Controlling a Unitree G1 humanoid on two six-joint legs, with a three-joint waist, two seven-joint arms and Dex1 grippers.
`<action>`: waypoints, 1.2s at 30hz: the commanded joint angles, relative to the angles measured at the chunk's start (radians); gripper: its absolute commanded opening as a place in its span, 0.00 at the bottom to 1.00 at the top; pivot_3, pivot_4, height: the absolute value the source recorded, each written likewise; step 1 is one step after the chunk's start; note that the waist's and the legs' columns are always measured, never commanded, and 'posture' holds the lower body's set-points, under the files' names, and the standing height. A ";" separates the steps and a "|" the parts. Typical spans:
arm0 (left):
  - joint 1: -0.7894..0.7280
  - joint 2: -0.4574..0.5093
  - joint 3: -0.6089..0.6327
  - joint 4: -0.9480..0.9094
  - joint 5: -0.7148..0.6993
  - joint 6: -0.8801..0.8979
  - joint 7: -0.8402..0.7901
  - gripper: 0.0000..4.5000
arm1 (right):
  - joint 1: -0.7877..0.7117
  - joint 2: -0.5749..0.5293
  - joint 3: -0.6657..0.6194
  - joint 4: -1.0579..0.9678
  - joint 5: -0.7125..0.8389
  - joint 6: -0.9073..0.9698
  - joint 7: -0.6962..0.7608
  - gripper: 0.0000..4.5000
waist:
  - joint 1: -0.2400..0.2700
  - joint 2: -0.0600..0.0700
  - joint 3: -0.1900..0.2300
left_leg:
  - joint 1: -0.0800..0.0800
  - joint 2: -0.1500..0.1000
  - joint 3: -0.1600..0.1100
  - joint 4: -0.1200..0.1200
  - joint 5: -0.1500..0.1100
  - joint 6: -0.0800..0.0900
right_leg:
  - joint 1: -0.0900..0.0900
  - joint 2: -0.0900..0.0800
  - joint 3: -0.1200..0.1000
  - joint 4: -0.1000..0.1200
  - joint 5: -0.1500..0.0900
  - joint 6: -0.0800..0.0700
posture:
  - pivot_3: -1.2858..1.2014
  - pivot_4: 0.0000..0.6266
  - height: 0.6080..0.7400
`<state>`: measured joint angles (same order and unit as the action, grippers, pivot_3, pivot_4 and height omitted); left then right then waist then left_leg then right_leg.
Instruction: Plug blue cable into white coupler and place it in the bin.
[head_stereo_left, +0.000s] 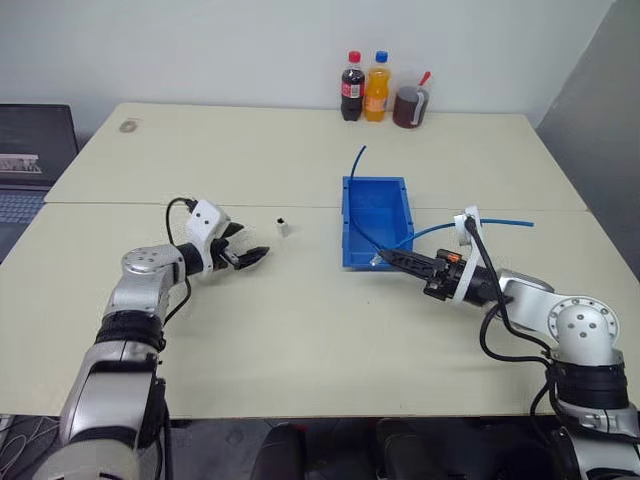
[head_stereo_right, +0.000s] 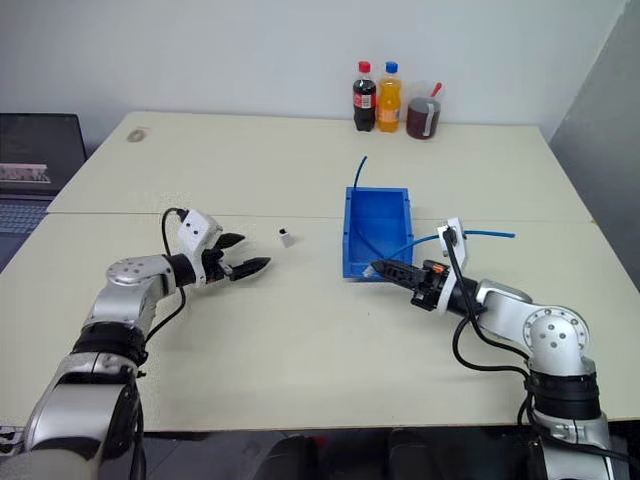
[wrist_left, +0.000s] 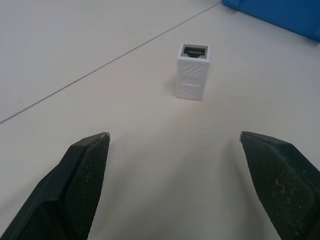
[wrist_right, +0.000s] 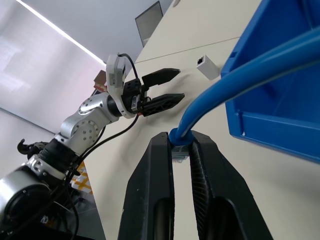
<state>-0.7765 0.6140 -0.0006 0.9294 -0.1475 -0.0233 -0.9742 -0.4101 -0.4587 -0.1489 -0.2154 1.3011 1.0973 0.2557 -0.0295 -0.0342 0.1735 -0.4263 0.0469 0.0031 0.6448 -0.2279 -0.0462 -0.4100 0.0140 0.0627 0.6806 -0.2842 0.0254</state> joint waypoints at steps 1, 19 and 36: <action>-0.101 -0.017 -0.015 0.149 0.051 -0.094 -0.047 0.97 | 0.010 -0.015 -0.040 -0.059 0.025 -0.003 -0.009 0.04 | 0.000 0.000 0.000 | 0.000 0.000 0.000 0.000 0.000 0.000 | 0.000 0.000 0.000 0.000 0.000 0.000 | 0.52 0.24 1.00; -0.275 -0.147 -0.020 0.380 0.184 -0.164 0.095 0.97 | 0.018 -0.030 -0.064 -0.094 0.067 0.000 -0.070 0.04 | 0.000 0.000 0.000 | -0.001 0.000 -0.001 0.001 0.000 0.000 | 0.000 0.000 -0.001 0.002 0.000 0.000 | 0.52 0.24 1.00; -0.303 -0.145 0.001 0.400 0.229 -0.172 0.170 0.51 | 0.032 -0.018 -0.068 -0.107 0.088 -0.027 -0.121 0.04 | 0.000 0.000 0.000 | 0.000 0.000 -0.001 0.001 0.000 0.000 | 0.000 0.000 -0.001 0.002 0.000 0.000 | 0.52 0.24 1.00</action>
<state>-1.0500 0.4650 -0.0110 1.3342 0.0743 -0.1812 -0.8160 -0.3626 -0.4767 -0.1876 -0.3060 1.3594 1.0938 0.1317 -0.0299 -0.0346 0.1734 -0.4268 0.0464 0.0022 0.6462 -0.2277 -0.0461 -0.4099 0.0141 0.0621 0.6827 -0.2837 0.0257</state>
